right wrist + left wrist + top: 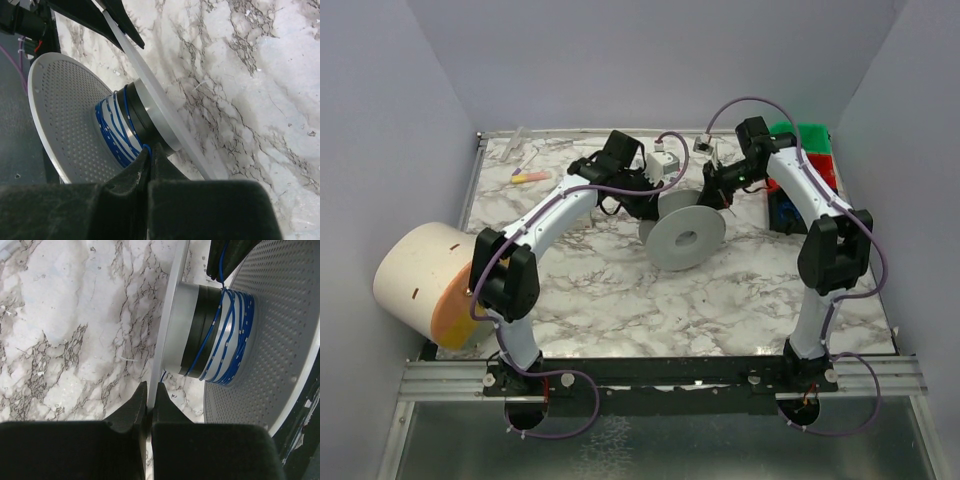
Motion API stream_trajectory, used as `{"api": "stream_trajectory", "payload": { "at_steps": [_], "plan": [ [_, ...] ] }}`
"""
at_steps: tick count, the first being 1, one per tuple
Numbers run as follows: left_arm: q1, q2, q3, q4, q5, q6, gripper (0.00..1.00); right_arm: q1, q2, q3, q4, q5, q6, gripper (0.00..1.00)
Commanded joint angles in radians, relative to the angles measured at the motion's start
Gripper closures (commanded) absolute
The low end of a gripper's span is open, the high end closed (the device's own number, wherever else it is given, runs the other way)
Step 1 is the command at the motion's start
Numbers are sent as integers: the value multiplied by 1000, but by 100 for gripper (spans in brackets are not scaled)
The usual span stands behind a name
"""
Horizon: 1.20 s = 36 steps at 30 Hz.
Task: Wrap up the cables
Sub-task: Wrap the cable around the cable reel.
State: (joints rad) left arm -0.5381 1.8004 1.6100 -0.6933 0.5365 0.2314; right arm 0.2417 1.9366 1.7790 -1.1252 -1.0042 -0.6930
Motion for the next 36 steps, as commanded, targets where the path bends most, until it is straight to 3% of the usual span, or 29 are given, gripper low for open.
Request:
{"api": "stream_trajectory", "payload": {
  "at_steps": [1, 7, 14, 17, 28, 36],
  "plan": [
    [-27, 66, 11, 18, -128, -80, 100, 39, -6, 82, 10, -121, 131, 99],
    [-32, 80, 19, 53, -343, -146, 100, 39, 32, 178, 12, -117, 313, 100],
    [-38, 90, 23, 72, -442, -184, 100, 41, 43, 193, 152, -97, 643, 99],
    [-38, 97, 24, 75, -472, -198, 100, 63, 55, 233, 145, -48, 673, 99],
    [-26, 104, 22, 98, -360, -248, 100, 143, 63, 188, 157, 33, 613, 100],
    [58, 109, 8, 145, -104, -344, 100, 170, -28, 11, 294, 62, 609, 99]
  ]
}}
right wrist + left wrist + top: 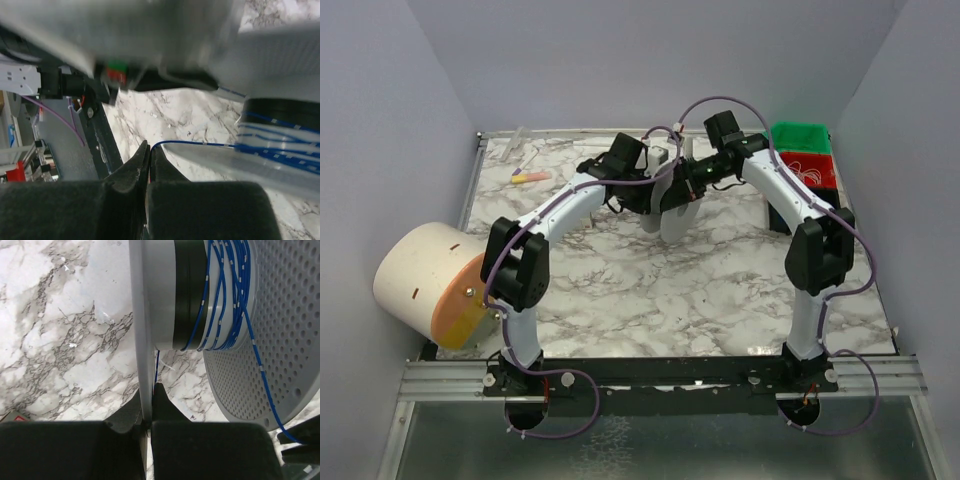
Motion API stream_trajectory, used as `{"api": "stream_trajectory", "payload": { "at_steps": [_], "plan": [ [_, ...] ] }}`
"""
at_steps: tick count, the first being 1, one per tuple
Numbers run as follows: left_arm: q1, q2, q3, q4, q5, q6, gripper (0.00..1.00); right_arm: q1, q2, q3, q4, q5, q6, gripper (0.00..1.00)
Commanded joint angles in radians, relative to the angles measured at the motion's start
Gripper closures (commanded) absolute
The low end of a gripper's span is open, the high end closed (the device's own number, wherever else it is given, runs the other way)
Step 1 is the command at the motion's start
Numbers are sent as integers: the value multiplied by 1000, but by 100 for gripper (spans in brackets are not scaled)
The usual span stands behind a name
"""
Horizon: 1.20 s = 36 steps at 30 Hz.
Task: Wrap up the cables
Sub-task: Wrap the cable around the cable reel.
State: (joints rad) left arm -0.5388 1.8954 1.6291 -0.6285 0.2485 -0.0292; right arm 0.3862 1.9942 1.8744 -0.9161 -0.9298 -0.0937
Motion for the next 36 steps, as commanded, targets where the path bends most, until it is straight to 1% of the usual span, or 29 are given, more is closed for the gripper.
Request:
{"api": "stream_trajectory", "payload": {
  "at_steps": [1, 4, 8, 14, 19, 26, 31, 36],
  "plan": [
    [72, 18, -13, 90, 224, -98, 100, 33, -103, -119, 122, -1, 7, 99],
    [105, 25, -23, 118, 324, -141, 100, 54, -146, -206, 209, 55, -7, 100],
    [116, 28, -39, 146, 414, -179, 100, 78, -194, -302, 321, 155, -7, 99],
    [120, 19, -103, 234, 523, -256, 100, 108, -247, -411, 453, 325, -42, 100],
    [153, 18, -143, 319, 595, -341, 100, 130, -279, -462, 467, 390, -97, 100],
    [171, 37, -140, 355, 616, -400, 100, 212, -307, -501, 465, 525, -160, 100],
    [171, 39, -146, 372, 600, -439, 100, 265, -305, -502, 455, 643, -181, 100],
    [172, 30, -208, 476, 659, -529, 100, 275, -316, -545, 526, 806, -174, 100]
  ]
}}
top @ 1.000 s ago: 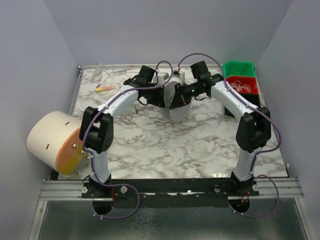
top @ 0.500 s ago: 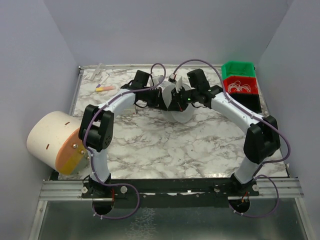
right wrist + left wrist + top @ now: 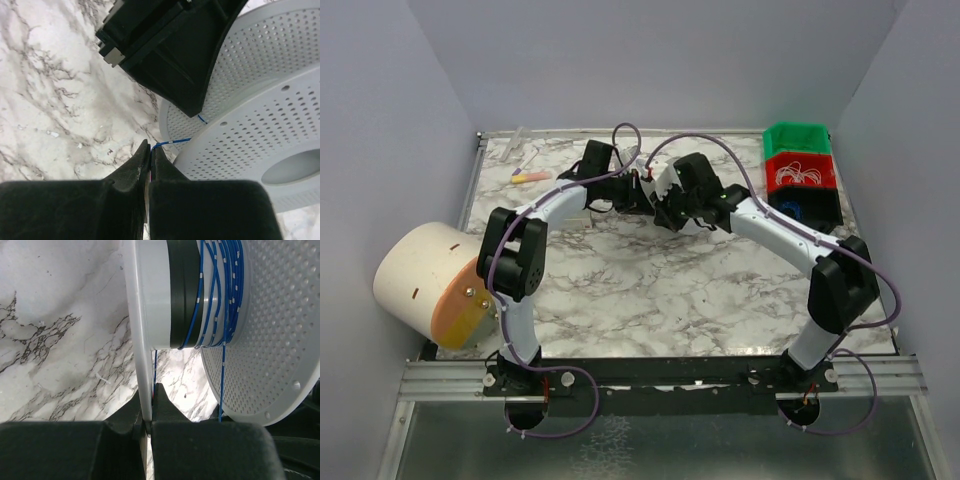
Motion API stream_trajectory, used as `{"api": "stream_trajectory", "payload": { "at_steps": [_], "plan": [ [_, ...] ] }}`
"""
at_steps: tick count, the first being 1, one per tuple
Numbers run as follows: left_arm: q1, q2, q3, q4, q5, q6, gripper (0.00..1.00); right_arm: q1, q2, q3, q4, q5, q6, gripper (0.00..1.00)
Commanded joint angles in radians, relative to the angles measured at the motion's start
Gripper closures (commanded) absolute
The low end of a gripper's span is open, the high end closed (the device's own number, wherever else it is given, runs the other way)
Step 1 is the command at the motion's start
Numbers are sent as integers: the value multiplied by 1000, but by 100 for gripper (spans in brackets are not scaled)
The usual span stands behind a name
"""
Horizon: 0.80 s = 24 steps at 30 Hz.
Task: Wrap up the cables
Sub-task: Wrap the cable around the cable reel.
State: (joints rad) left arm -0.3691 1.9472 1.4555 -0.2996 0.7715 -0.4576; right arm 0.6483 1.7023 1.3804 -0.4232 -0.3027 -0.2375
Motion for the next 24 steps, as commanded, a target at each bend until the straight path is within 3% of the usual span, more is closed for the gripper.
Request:
{"api": "stream_trajectory", "payload": {
  "at_steps": [1, 13, 24],
  "plan": [
    [4, -22, -44, 168, 150, -118, 100, 14, -29, -64, 47, 206, -37, 100],
    [25, -41, -188, 581, 325, -419, 100, 25, -89, -201, 161, 405, -93, 99],
    [29, -38, -220, 588, 327, -416, 100, 25, -110, -258, 228, 548, -138, 99]
  ]
}}
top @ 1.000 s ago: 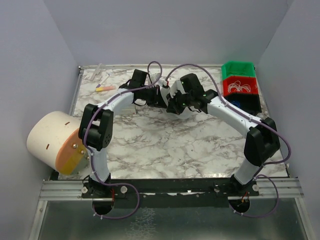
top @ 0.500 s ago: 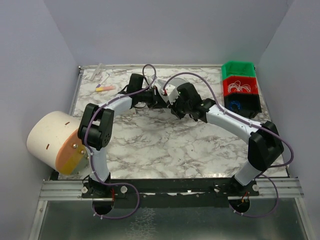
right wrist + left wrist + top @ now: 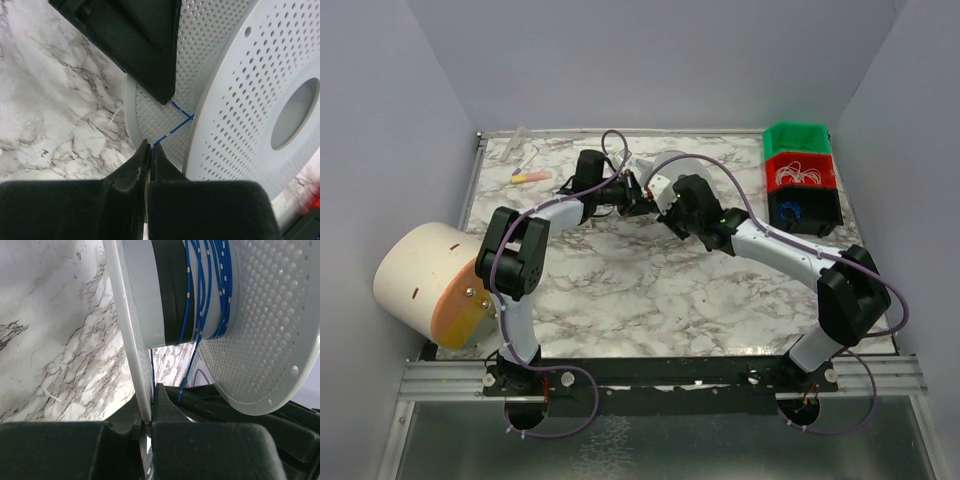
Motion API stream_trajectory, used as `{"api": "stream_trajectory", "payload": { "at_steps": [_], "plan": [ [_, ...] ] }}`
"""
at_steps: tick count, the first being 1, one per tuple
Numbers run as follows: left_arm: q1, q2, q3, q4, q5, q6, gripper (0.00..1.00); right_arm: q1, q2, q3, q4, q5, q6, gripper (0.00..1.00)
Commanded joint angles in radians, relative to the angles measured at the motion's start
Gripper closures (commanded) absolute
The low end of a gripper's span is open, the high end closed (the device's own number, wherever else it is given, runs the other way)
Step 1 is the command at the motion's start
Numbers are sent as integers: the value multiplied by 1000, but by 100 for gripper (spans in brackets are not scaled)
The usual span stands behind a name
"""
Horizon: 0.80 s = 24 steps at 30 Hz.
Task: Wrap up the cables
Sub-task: Wrap the cable around the cable reel.
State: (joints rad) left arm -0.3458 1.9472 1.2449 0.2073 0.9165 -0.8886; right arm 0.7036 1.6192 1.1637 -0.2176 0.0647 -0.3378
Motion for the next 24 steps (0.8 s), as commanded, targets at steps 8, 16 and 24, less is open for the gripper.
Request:
{"api": "stream_trajectory", "payload": {
  "at_steps": [8, 16, 24],
  "plan": [
    [10, -32, -11, 81, 191, 13, 100, -30, -65, -74, 21, 235, -96, 100],
    [16, -40, -13, 81, 194, 14, 100, -30, -77, -61, -91, 214, -152, 95],
    [18, -36, -13, 83, 195, 13, 100, -29, -121, -29, -242, 147, -178, 76]
  ]
}}
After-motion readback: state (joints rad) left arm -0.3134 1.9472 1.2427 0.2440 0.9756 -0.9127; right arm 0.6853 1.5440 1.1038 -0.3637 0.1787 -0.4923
